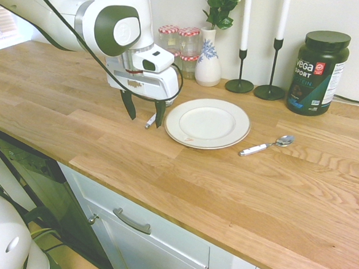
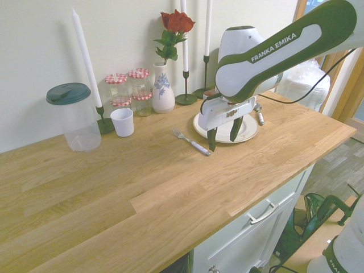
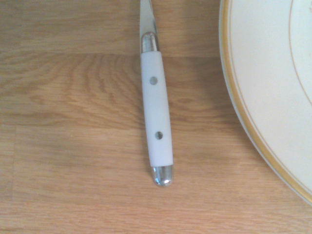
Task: Put the spoon into the plate
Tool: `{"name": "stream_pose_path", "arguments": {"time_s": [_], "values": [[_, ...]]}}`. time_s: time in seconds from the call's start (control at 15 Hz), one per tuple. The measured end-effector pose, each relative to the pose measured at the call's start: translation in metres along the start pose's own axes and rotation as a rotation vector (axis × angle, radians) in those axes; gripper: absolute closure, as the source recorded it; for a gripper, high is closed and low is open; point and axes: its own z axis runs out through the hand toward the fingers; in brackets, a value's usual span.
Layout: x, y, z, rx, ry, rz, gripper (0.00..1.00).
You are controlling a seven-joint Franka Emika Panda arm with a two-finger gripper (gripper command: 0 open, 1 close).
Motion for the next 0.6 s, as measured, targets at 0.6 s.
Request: {"name": "stream_pose_path", "arguments": {"time_s": [0.6], "values": [[0.065, 0.032, -0.060, 0.058, 0.066, 0.228, 0.00]]}}
